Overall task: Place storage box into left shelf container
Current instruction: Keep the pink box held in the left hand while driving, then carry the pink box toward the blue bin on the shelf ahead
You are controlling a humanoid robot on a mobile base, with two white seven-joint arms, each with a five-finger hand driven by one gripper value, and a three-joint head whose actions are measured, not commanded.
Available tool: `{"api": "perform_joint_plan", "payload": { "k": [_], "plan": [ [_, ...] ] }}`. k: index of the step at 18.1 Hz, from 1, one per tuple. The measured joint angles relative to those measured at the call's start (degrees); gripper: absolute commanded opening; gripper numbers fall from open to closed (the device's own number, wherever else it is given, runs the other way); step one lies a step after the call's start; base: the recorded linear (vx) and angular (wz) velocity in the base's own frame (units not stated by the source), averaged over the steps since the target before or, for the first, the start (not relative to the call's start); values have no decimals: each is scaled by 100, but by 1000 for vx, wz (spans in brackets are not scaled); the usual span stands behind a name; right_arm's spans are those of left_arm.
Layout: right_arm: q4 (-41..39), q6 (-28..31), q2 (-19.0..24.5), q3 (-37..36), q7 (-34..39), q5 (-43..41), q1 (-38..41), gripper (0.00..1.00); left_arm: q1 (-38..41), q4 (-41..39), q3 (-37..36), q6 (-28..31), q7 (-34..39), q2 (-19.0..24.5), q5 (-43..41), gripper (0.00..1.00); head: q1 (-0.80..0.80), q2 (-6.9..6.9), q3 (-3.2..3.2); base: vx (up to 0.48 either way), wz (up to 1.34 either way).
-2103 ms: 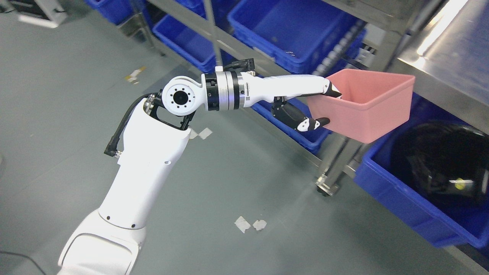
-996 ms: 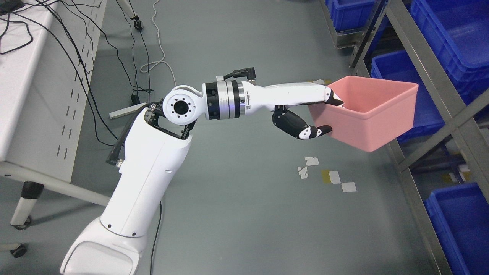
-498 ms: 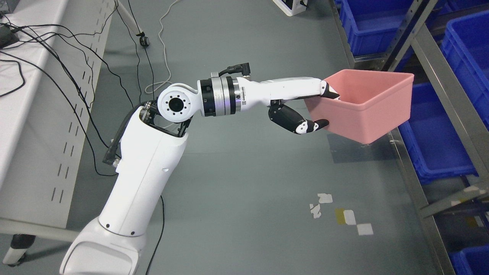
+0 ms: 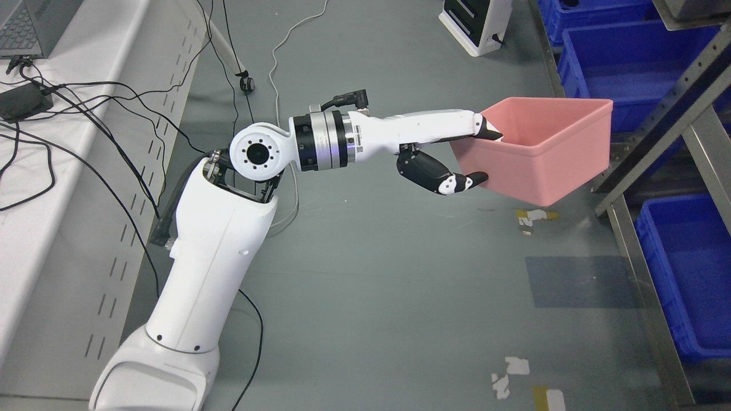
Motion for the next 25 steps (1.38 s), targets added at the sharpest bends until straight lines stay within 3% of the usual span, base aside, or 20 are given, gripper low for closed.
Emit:
{"api": "perform_joint_plan", "payload": {
  "k": [13,25],
  "plan": [
    [0,0,0,0,-29,0,-3,100,-3,-132,44,6,1,0,5,3,0,0,0,349,56],
    [0,24,0,0,2,0,2,100,75,-93,-215,3,42,0,-168,4,0,0,0,291,-1151]
  ]
}}
